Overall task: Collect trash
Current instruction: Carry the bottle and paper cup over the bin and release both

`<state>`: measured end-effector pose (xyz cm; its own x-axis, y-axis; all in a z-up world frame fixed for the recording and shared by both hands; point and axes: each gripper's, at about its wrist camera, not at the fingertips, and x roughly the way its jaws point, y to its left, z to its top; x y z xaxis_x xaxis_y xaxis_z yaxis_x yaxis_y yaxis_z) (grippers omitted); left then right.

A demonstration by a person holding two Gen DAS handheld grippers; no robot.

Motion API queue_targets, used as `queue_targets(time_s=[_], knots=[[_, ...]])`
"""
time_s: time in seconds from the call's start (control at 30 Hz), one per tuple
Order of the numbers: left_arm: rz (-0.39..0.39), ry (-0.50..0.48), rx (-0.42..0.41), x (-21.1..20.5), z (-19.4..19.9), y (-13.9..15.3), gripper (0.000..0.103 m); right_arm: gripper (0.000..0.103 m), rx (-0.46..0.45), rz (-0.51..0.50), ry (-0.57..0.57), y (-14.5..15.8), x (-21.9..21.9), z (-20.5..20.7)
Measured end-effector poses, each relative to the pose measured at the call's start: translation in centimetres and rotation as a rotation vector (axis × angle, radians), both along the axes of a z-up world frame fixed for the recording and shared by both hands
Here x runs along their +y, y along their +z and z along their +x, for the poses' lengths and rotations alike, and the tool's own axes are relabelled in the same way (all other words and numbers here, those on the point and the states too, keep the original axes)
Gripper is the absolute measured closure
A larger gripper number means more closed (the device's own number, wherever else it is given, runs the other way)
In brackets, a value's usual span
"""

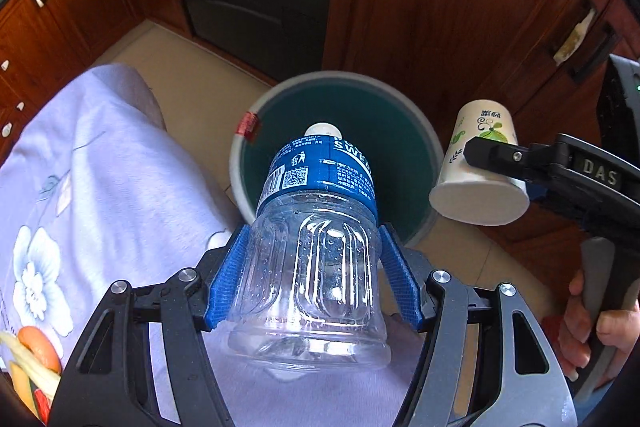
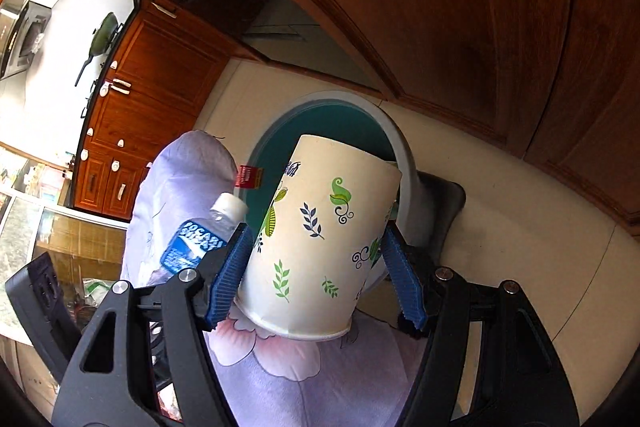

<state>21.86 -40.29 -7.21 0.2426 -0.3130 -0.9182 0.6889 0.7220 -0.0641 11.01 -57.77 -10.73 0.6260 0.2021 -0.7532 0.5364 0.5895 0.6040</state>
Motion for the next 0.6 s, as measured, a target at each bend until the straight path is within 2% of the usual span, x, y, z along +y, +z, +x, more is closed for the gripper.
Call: queue_targets(time_s=[0.2, 0.6], knots=[[0.023, 0.001, 0.04, -0.7, 0.8, -1.8, 0.036, 0.039, 0.021, -0.002, -0.002, -0.7, -0.4, 0.4], [0.011, 0.029, 0.059, 0.9, 1.7, -2.3, 0.034, 0.039, 0.054, -0.013, -0.001, -1.4, 0.1, 1.3]])
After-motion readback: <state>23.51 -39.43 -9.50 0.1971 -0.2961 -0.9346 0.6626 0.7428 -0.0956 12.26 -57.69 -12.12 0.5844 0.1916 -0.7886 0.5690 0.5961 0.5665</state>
